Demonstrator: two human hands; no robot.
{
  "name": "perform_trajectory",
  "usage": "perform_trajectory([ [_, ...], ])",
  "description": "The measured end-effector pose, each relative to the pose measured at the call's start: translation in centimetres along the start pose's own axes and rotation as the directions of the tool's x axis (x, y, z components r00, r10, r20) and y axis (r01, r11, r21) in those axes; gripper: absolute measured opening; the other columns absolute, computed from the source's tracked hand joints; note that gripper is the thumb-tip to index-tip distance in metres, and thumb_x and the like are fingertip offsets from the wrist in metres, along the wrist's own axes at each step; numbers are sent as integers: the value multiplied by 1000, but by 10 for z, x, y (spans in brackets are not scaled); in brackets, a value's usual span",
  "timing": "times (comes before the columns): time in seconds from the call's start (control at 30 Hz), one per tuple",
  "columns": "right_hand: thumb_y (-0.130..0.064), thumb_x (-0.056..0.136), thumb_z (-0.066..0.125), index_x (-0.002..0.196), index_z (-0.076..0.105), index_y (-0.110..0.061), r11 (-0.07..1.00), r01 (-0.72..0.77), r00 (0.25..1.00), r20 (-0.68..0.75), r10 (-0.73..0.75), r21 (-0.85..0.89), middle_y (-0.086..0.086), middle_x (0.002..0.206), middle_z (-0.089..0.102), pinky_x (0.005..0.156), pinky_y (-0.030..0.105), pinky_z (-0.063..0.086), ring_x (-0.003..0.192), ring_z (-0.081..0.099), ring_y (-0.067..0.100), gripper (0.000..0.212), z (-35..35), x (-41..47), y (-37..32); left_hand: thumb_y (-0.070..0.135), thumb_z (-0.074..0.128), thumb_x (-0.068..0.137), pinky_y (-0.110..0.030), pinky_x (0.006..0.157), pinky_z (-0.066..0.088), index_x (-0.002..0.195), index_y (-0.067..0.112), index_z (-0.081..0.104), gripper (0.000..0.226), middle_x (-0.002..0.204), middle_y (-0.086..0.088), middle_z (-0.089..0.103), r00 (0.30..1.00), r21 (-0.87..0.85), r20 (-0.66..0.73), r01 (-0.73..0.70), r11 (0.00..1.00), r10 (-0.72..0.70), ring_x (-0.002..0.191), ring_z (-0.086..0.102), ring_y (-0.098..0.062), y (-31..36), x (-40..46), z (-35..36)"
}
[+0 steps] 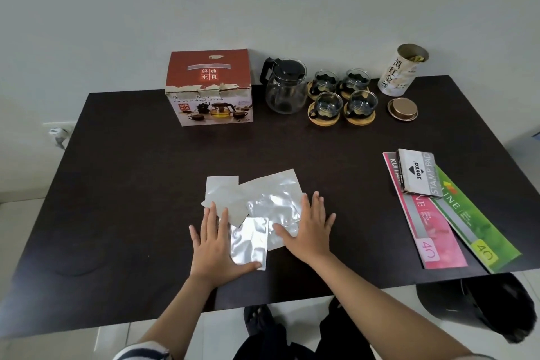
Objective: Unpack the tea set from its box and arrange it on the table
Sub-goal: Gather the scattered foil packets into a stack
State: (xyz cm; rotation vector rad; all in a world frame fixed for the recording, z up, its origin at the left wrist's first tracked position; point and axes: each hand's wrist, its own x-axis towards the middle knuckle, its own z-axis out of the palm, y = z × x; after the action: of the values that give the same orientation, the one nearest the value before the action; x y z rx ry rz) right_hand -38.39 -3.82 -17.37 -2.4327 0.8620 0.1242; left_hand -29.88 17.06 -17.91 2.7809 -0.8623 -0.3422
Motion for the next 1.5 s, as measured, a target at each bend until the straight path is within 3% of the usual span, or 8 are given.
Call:
perform_trajectory([
  [0.3,-75,78,42,154,9,-13,972,94,995,-54,-85,216,6,163,2,118,48,-2,150,1,22,103,13,-1,-40,92,30,65,-64,105,-7,149,5,14,122,158,-15,1,987,-32,-19,157,987,-157,145,-10,-30,2,1,1],
  [0.43,-63,88,49,154,0,-14,991,-24,1000,0,24,131,2,163,-9,115,53,-9,149,-10,19,95,-2,35,-44,90,26,67,-59,110,-3,150,6,8,120,159,-11,-4,985,-15,-6,175,985,-175,145,-12,-26,1,4,2],
  [0.63,-59,91,47,155,-1,-15,982,119,983,118,-137,146,0,162,-14,114,46,-17,147,-18,14,92,30,15,-67,85,38,71,-55,112,17,148,8,23,110,158,-10,13,995,-87,-48,88,992,-92,146,4,-24,-3,3,6],
  [0.77,-69,82,45,154,9,-16,940,137,990,-13,-140,312,0,163,-3,118,48,-7,150,-4,16,96,30,-2,-65,82,38,72,-53,115,12,149,10,18,107,159,-7,8,994,-144,-74,72,987,-84,146,-1,-20,-5,1,7],
  [0.87,-73,76,35,154,12,-14,973,118,986,-136,-92,200,1,163,-3,115,48,-8,149,-4,16,101,23,-10,-43,80,32,77,-54,111,-2,149,10,13,103,159,-9,-2,988,-182,-116,76,980,-99,145,-11,-20,-3,-2,5],
  [1.1,-73,81,23,155,2,-16,992,115,993,-8,-116,-49,-4,160,-13,113,46,-15,145,-19,10,96,36,-37,-21,65,21,81,-56,115,-7,149,5,11,92,159,-10,2,855,-477,-161,371,797,-494,146,-8,-24,-1,4,-3],
  [1.33,-76,80,3,151,-19,-12,986,157,983,101,-151,-49,-2,156,-29,109,46,-24,141,-32,12,98,51,-36,-56,60,23,86,-48,118,1,148,7,17,82,156,-6,20,942,-660,-135,145,737,-306,146,9,-21,-3,-1,1],
  [1.5,-79,81,7,154,-3,-13,973,210,977,5,-211,99,7,160,-17,116,46,-12,146,-20,19,99,67,-45,-64,74,36,82,-50,115,21,146,-1,21,99,157,-7,10,954,-600,-236,5,800,-183,146,6,-16,-19,-33,6],
])
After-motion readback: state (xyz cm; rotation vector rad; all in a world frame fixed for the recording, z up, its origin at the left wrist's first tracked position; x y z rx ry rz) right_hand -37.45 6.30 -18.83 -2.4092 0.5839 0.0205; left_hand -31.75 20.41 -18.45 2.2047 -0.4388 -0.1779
